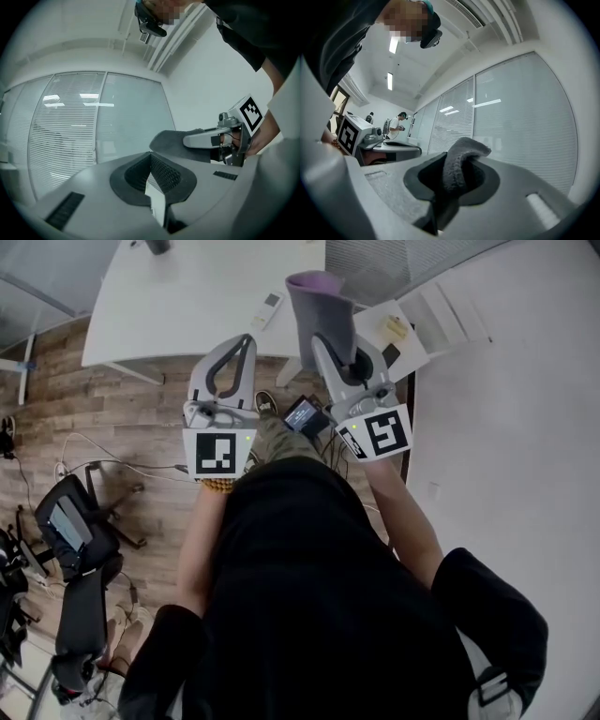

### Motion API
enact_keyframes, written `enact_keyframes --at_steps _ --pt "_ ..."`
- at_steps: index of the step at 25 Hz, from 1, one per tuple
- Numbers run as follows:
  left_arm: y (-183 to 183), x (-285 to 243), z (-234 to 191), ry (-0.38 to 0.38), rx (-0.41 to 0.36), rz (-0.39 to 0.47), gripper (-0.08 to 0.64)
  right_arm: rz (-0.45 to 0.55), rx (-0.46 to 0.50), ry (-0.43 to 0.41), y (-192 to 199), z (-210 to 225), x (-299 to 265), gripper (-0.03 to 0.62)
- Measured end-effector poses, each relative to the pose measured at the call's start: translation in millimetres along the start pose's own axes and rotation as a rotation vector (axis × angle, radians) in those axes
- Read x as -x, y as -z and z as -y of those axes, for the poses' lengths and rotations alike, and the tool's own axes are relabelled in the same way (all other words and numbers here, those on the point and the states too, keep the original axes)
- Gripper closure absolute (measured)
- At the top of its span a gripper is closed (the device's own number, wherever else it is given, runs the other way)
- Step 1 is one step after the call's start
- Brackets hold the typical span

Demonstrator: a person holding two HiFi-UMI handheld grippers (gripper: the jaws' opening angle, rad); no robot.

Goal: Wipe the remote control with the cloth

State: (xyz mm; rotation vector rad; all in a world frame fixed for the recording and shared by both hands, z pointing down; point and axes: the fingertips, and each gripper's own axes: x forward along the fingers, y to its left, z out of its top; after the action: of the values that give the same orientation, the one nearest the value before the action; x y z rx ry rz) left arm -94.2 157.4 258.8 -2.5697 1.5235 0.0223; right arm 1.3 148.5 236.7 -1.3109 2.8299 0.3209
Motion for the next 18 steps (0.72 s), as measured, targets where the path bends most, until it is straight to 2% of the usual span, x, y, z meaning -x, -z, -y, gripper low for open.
enact_keyframes --at_steps 3,7,13,18 --pt "0 16 17 0.023 -0.01 -0.013 0.558 -0.009 0.002 0.008 -3 -11 20 0.532" --pt "-17 29 35 0.05 -0.04 0.023 0.558 -0.017 0.011 0.025 -7 -20 42 0.535" --pt "-19 53 46 0.057 -0.084 0.027 0.558 0.003 0.008 0.046 -7 -40 66 0.535" --pt "-12 65 48 0.046 -0.049 -0.007 0.558 0.005 0.009 0.063 -2 -45 74 0.535"
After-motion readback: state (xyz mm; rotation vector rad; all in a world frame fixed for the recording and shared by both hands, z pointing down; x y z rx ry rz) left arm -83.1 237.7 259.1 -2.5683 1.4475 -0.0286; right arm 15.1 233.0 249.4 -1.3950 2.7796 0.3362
